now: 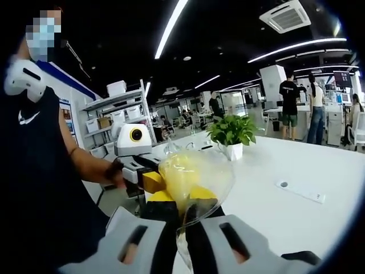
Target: Compare the silicone blocks by pressing each to a similar depth, holding the contact briefly, and releasing to observe deformation and rebound differences across the visible hardness samples.
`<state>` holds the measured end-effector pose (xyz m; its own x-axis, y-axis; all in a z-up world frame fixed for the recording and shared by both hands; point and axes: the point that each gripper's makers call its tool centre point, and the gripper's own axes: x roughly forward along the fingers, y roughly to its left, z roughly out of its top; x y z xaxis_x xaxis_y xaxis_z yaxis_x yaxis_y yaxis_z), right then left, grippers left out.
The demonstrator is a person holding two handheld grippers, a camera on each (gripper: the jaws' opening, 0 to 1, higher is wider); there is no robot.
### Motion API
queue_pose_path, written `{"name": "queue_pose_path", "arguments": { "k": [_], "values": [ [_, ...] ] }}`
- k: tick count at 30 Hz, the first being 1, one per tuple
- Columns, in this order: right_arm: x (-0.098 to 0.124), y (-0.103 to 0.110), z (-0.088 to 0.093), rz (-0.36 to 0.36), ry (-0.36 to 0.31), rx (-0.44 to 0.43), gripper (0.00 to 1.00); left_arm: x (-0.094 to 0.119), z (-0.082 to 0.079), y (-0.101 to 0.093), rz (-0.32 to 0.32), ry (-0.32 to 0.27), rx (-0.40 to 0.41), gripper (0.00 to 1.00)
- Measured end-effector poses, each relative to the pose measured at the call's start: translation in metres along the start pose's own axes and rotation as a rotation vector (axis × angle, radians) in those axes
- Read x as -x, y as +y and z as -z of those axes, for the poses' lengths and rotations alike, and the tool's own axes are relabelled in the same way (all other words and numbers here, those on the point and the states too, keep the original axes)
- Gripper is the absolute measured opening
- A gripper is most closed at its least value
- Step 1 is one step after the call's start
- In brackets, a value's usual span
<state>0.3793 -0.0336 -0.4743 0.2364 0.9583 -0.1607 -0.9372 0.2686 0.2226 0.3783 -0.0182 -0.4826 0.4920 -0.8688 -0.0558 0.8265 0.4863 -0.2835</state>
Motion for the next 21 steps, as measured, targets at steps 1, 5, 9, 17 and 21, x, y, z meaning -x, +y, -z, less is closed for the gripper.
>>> {"name": "queue_pose_path", "arguments": {
  "k": [1, 5, 9, 17, 21],
  "values": [
    [0.0, 0.0, 0.001, 0.0, 0.002, -0.003, 0.0, -0.001, 0.001, 0.0, 0.004, 0.0, 0.005, 0.05],
    [0.003, -0.003, 0.004, 0.003, 0.001, -0.019, 0.0, -0.003, 0.004, -0.001, 0.001, 0.006, 0.004, 0.06],
    [0.002, -0.003, 0.005, -0.003, 0.006, -0.025, 0.0, -0.002, 0.005, 0.0, 0.002, 0.009, 0.006, 0.06],
    [-0.001, -0.006, 0.001, 0.008, -0.03, -0.032, 0.02, -0.002, 0.001, 0.004, -0.005, 0.003, -0.004, 0.04],
    [-0.003, -0.008, -0.005, 0.04, -0.069, 0.006, 0.08, 0.0, -0.005, 0.008, -0.009, -0.013, 0.03, 0.02]
  ]
}}
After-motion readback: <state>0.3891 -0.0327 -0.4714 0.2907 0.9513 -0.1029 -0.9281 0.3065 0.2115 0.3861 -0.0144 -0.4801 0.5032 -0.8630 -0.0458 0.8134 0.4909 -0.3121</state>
